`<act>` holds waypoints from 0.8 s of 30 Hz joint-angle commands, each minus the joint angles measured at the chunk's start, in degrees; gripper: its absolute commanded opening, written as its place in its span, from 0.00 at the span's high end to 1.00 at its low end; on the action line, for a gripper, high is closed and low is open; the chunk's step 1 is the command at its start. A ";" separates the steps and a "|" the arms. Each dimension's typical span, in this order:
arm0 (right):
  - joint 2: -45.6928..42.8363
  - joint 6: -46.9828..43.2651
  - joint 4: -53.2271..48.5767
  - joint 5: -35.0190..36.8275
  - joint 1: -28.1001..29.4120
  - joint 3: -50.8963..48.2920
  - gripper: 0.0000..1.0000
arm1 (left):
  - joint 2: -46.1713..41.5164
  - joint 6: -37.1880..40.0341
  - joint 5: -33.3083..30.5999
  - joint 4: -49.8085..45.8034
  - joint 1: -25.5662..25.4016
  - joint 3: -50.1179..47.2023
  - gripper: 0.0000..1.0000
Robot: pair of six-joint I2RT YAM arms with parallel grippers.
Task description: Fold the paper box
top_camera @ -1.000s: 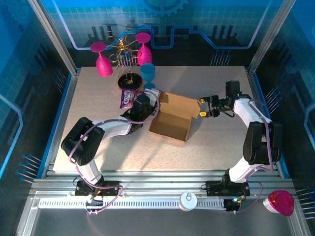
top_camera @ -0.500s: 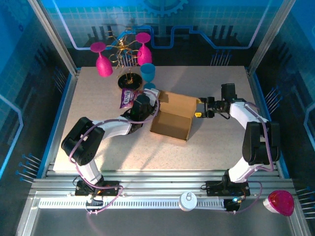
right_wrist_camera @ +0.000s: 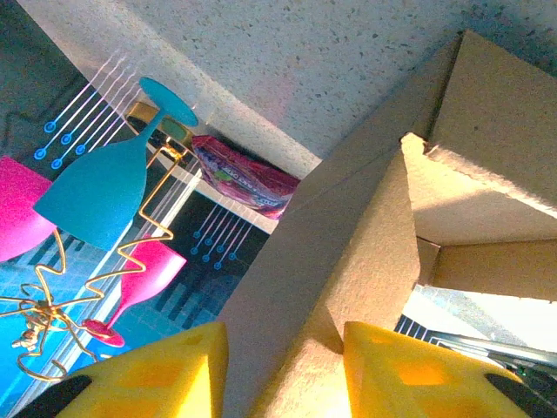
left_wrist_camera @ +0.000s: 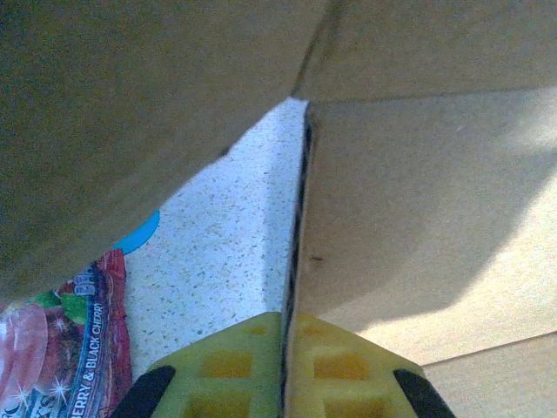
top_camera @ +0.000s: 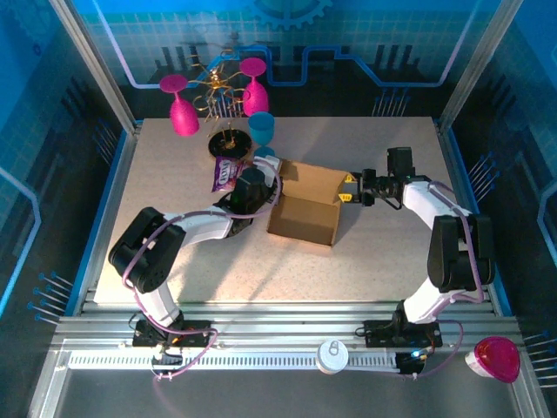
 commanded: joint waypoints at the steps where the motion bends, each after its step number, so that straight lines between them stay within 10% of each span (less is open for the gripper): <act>1: 1.25 0.48 1.79 -1.70 1.21 -0.84 0.65 | 0.95 -3.50 1.23 2.24 -0.38 1.10 0.95; 10: 2.87 -5.29 0.37 -0.42 1.20 -0.70 0.70 | -1.65 -20.38 10.22 5.27 0.54 -1.53 0.64; 24: 2.99 -14.08 -2.23 2.14 1.40 -0.30 0.77 | -3.88 -33.49 17.52 9.51 1.29 -9.28 0.66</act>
